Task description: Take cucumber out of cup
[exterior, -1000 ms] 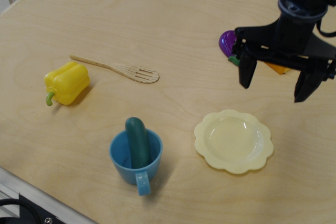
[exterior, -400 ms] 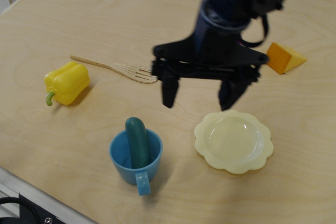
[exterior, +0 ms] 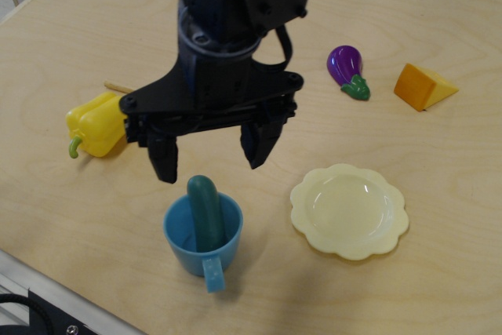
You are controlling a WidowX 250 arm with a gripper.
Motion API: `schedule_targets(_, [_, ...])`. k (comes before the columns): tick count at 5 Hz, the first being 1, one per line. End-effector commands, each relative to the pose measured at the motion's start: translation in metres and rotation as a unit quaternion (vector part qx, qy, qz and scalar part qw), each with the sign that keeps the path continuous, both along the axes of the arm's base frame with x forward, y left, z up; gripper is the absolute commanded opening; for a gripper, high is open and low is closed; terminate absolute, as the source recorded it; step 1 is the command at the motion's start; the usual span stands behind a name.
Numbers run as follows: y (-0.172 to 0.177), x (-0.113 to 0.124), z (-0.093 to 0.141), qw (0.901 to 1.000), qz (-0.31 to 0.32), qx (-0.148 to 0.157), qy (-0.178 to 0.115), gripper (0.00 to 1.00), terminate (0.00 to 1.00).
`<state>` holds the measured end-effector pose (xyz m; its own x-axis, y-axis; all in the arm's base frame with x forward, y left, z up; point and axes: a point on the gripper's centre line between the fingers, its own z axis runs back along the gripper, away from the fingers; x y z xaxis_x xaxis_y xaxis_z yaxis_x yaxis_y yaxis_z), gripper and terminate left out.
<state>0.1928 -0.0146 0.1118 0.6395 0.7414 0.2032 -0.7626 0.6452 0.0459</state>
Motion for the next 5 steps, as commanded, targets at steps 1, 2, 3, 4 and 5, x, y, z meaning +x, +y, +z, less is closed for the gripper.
schedule_targets(1, [0.000, -0.001, -0.020, 0.9990, 0.040, -0.016, -0.014, 1.00, 0.00])
schedule_targets(2, [0.003, 0.004, -0.030, 0.9981, 0.055, -0.021, -0.019, 1.00, 0.00])
schedule_targets(3, [0.007, 0.011, -0.039, 0.9981, 0.060, -0.014, -0.006, 1.00, 0.00])
schedule_targets(4, [0.010, 0.015, -0.049, 0.9974, 0.069, -0.020, 0.004, 1.00, 0.00])
schedule_targets(5, [0.007, 0.019, -0.057, 0.9974, 0.068, -0.022, 0.011, 1.00, 0.00])
